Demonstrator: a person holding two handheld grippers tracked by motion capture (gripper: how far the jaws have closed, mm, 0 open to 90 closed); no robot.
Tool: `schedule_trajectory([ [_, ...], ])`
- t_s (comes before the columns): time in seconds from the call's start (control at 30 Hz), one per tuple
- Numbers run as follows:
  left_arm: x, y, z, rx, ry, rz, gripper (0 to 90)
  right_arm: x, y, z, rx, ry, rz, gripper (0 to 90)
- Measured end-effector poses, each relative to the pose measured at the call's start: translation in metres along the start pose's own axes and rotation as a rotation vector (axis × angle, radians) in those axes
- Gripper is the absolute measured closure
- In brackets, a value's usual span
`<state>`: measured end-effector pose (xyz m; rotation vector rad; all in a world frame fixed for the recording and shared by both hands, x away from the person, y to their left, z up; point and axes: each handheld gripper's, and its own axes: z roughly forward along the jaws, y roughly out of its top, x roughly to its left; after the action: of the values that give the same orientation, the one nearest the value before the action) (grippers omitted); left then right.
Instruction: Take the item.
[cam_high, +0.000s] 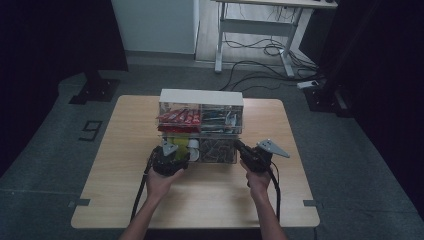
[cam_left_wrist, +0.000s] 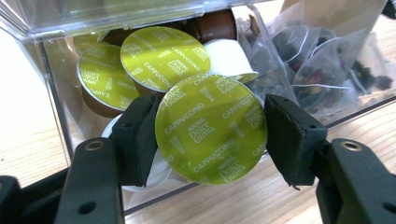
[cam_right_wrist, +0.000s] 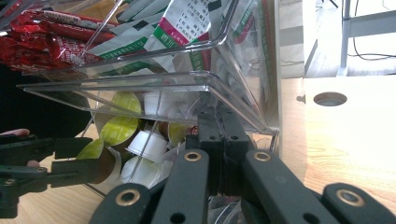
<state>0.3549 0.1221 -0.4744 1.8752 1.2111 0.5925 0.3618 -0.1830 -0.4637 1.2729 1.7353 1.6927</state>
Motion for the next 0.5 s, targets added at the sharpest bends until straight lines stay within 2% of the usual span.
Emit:
schedule_trajectory([
  [0.5,0.008,-0.002,-0.020,-0.021,-0.013,-0.006,38.3,0.001,0.000,0.000,-0.002,-0.004,-0.001,89.2],
])
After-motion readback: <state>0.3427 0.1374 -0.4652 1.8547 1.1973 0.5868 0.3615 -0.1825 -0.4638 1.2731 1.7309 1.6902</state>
